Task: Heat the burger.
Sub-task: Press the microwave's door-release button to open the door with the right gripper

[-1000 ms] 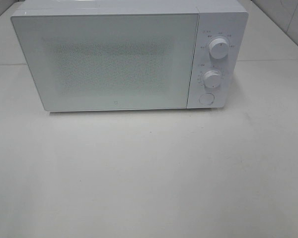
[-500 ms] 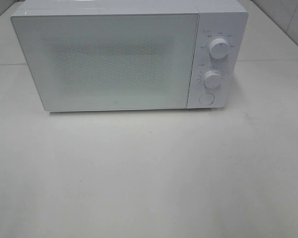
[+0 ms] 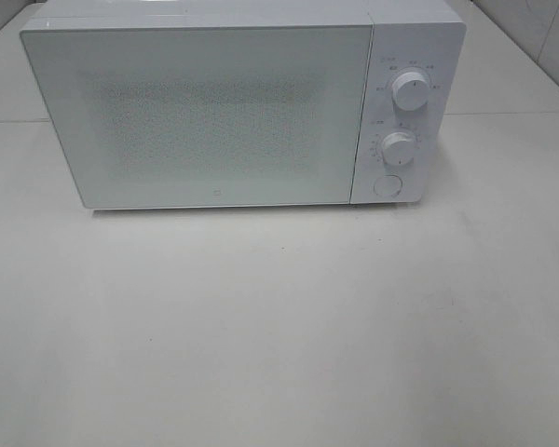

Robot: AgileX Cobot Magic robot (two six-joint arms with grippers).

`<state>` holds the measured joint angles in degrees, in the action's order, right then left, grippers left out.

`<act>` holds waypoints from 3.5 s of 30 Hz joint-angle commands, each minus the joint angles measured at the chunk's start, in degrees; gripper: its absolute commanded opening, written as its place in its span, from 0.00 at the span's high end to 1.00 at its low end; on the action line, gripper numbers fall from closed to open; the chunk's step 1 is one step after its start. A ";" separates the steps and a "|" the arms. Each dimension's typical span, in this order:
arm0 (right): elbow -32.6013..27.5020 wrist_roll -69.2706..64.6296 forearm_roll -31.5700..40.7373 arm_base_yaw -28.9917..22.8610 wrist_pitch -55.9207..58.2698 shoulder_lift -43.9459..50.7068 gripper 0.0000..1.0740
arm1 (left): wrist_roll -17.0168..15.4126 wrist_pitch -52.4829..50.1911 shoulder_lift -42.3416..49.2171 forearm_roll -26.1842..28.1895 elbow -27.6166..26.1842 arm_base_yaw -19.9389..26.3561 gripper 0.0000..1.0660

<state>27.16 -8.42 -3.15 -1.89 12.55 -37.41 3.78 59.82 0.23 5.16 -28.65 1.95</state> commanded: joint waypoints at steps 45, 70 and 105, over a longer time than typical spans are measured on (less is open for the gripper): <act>-8.19 -65.15 3.84 -5.21 -46.35 -38.67 1.00 | -0.17 -0.40 1.38 0.46 0.23 0.06 0.06; 0.57 -64.52 30.54 -28.36 -60.22 -63.71 1.00 | -0.17 -0.40 1.38 0.46 0.23 0.06 0.06; 16.27 -63.88 36.15 -28.19 -60.91 -79.47 1.00 | -0.17 -0.40 1.38 0.46 0.23 0.06 0.06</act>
<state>42.40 -73.28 32.89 -30.02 -47.73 -116.02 3.78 59.82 0.23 5.16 -28.65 1.95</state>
